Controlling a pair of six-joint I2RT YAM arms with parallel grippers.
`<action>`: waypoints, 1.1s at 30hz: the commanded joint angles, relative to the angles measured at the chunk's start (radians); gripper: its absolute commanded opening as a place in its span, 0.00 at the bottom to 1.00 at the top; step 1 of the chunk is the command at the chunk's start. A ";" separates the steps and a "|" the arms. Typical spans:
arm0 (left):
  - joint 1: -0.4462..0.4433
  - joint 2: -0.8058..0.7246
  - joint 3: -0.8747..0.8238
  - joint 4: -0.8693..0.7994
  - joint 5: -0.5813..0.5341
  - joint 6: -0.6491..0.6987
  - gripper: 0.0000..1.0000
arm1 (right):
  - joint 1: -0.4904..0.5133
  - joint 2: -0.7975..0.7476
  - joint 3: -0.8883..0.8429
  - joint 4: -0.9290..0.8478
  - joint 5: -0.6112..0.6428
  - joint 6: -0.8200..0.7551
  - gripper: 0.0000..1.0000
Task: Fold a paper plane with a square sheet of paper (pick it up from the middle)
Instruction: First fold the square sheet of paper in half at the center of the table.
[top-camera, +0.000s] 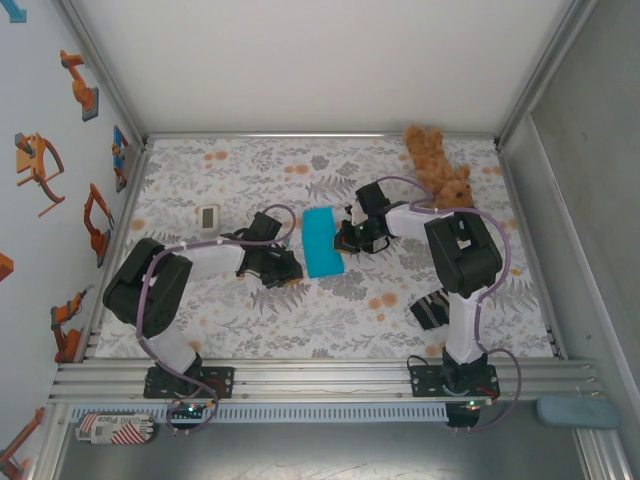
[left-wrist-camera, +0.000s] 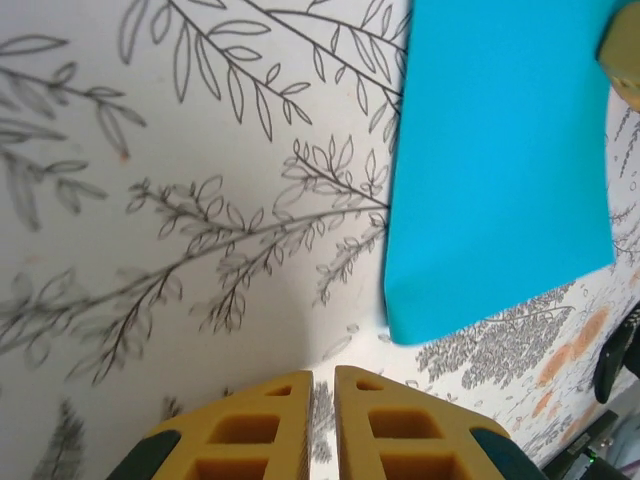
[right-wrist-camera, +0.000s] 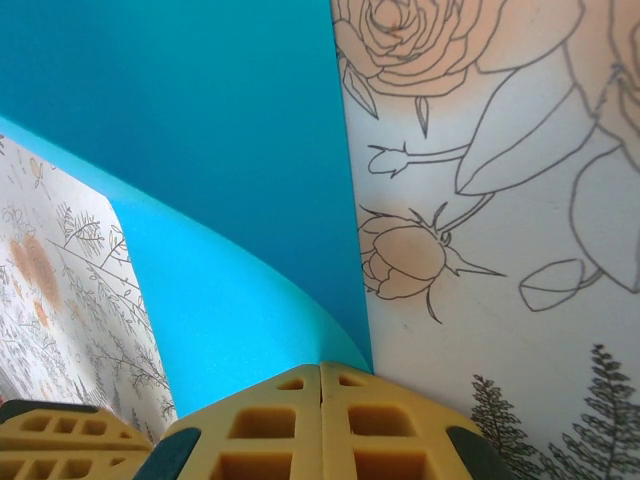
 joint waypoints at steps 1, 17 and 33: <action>-0.005 -0.051 0.060 -0.027 -0.048 0.018 0.14 | -0.006 0.135 -0.082 -0.148 0.272 0.005 0.00; -0.079 0.182 0.070 0.186 -0.011 -0.100 0.12 | -0.006 0.131 -0.076 -0.154 0.269 0.005 0.00; -0.039 0.021 0.095 0.126 -0.030 -0.003 0.15 | -0.009 0.143 -0.082 -0.154 0.282 -0.004 0.00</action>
